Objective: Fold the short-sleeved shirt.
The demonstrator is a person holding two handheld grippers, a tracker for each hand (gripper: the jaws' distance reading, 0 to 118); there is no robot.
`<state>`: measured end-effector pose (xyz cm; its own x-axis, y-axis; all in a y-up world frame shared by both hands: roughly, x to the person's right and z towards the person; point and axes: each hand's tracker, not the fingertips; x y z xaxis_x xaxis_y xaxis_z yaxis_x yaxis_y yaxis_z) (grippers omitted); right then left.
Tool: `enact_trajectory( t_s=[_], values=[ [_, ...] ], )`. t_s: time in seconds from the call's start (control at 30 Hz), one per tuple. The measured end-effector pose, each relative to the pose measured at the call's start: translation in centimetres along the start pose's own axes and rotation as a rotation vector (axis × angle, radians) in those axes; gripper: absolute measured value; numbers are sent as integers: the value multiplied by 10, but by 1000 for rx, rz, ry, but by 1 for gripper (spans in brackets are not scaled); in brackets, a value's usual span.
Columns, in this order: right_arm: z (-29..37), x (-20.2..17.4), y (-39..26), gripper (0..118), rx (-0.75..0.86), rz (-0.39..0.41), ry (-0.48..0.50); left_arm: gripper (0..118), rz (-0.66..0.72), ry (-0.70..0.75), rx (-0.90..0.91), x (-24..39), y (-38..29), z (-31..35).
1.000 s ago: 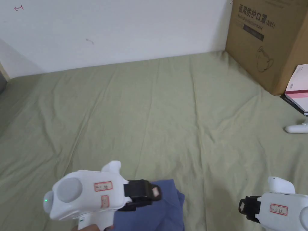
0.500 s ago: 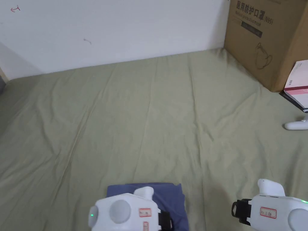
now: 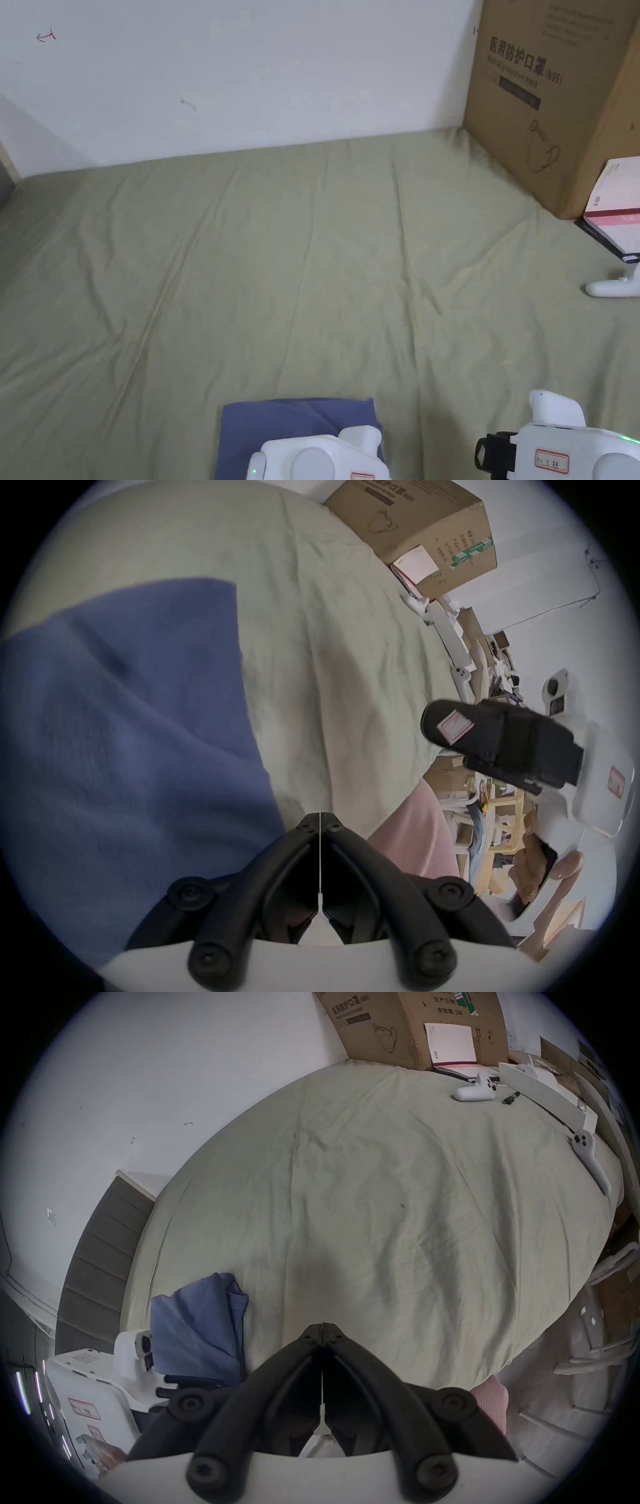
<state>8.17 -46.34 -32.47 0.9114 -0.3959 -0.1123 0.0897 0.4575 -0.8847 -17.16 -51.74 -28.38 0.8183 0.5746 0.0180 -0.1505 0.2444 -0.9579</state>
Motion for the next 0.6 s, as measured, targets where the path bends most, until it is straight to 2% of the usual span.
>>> enact_trajectory(
  t_s=[0.13,0.27,0.47,0.6],
  values=[
    [11,-12,10,0,27,46,4,0,48,-86,123,-15,-1,53],
    [16,-44,20,0,60,139,29,0,110,-109,318,-51,-2,129],
    [-5,-113,22,0,27,312,120,0,256,65,445,-126,-23,194],
    [-43,-152,5,0,-57,398,162,0,351,29,483,-162,-51,209]
  ],
)
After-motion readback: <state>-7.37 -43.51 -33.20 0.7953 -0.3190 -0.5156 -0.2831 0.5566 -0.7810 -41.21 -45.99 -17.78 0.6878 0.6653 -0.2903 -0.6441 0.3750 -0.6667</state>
